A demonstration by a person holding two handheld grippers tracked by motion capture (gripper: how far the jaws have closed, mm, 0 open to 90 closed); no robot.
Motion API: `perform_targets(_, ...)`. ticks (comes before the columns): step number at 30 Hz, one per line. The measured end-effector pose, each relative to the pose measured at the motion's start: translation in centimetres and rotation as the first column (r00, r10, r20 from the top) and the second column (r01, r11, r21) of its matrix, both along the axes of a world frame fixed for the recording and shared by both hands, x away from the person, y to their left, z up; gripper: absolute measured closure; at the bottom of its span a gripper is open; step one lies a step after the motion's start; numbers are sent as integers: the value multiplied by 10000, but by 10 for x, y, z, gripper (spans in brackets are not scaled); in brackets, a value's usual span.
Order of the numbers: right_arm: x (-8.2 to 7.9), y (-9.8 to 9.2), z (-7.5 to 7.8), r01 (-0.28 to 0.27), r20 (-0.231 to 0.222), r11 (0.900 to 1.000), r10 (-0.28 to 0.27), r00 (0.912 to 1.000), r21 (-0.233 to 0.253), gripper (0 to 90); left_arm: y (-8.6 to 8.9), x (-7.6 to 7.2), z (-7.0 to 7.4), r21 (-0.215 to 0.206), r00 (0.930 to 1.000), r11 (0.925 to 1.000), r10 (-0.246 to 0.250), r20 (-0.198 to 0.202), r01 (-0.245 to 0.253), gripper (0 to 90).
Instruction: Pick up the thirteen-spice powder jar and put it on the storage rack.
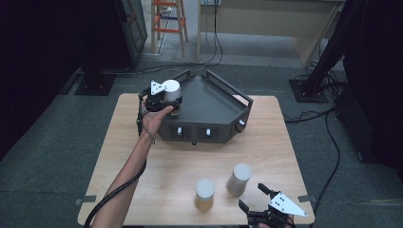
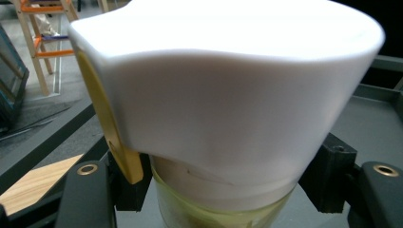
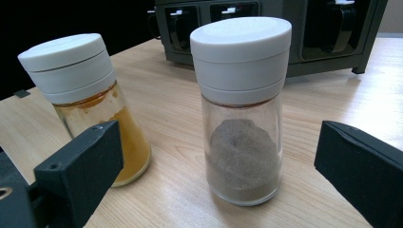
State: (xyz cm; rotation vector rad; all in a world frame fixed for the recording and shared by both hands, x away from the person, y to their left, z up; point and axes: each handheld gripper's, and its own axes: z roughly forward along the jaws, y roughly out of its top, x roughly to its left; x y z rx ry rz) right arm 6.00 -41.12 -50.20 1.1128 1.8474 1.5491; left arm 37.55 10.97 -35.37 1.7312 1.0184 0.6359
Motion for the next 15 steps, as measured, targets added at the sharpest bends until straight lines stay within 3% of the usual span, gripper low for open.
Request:
perform_targets(7, 0, 0, 0, -21, 0, 10000, 21, 10000, -10, 22, 1, 4, -8, 80, 9998, 9999, 118, -131, -117, 303)
perform_targets(12, 1, 0, 0, -17, -8, 10000, 17, 10000, -11, 22, 0, 3, -9, 189, 10000, 9998, 85, -12, -85, 302)
perform_targets(15, 0, 0, 0, -23, -7, 10000, 23, 10000, -6, 22, 1, 4, -10, 33, 9999, 9999, 105, -57, -105, 301)
